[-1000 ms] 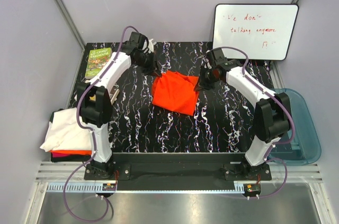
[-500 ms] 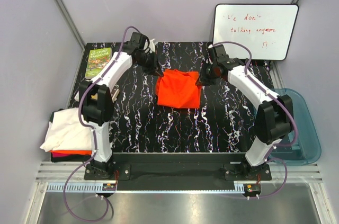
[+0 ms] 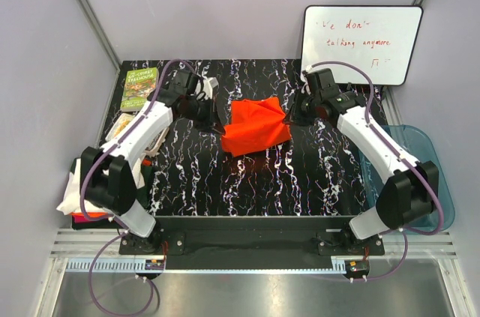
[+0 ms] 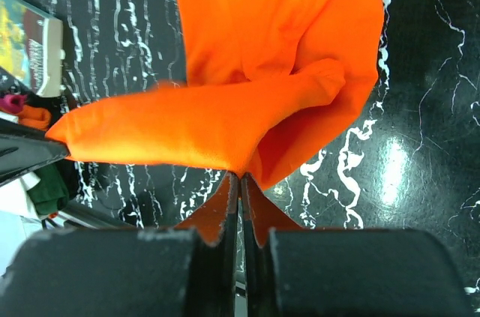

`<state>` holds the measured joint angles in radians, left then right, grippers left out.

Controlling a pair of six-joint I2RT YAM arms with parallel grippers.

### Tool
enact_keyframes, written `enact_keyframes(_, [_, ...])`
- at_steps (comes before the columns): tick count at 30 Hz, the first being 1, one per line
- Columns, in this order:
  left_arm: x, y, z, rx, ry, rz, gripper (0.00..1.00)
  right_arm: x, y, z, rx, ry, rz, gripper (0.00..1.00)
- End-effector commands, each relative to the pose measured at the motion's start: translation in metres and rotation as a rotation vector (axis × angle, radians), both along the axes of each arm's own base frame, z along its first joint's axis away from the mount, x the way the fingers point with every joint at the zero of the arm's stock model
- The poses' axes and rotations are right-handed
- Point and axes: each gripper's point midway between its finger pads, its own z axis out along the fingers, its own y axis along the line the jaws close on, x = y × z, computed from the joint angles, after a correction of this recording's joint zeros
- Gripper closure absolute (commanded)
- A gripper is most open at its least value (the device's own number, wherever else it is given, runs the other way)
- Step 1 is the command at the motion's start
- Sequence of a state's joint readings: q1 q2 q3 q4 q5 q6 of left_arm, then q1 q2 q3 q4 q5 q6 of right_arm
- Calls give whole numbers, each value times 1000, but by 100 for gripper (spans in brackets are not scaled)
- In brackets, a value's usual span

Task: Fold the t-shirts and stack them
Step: Fold the tshirt

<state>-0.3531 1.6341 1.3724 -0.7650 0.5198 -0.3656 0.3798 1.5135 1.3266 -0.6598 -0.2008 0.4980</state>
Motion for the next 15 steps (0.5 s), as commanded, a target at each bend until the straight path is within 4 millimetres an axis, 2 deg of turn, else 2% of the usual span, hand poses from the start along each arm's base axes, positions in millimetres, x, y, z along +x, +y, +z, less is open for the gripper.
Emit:
enact_keyframes(1, [10,-2,37,-43,-134,15,100,-3,1,27,16,-81,5,94])
enact_keyframes(3, [17,-4,44,-49,-151,20,100,1,2,26,11,-80,12,94])
enact_keyframes(7, [47,-15,56,-61,-184,23,100,14,4,24,-10,-87,16,93])
enact_keyframes(15, [96,-38,33,-77,-136,21,100,55,4,-8,-100,-82,-17,94])
